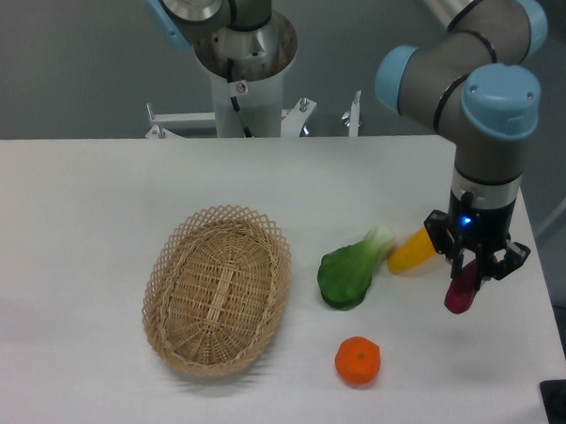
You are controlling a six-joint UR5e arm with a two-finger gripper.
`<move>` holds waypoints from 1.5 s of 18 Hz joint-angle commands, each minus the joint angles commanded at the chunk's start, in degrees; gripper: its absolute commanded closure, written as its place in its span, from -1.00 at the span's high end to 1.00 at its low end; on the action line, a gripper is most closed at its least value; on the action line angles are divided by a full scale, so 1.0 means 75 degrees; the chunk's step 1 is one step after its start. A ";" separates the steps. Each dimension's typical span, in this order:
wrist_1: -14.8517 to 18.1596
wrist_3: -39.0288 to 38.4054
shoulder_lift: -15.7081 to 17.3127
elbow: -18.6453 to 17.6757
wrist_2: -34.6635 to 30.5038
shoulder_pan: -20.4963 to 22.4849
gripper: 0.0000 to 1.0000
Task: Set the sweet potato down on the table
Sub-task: 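Lower the held sweet potato down onto the table beside the tangerine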
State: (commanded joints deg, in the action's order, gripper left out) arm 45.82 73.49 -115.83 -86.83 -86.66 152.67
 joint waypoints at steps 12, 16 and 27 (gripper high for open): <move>-0.1035 -0.1865 -0.0704 -0.0797 -0.0105 -0.0435 -0.47; -0.1035 -0.1877 -0.0798 -0.0973 -0.0385 -0.0435 -0.46; -0.1082 -0.1818 -0.0903 -0.1126 -0.0633 -0.0552 0.28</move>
State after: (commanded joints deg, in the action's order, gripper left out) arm 37.71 59.85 -122.61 -95.27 -91.41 148.54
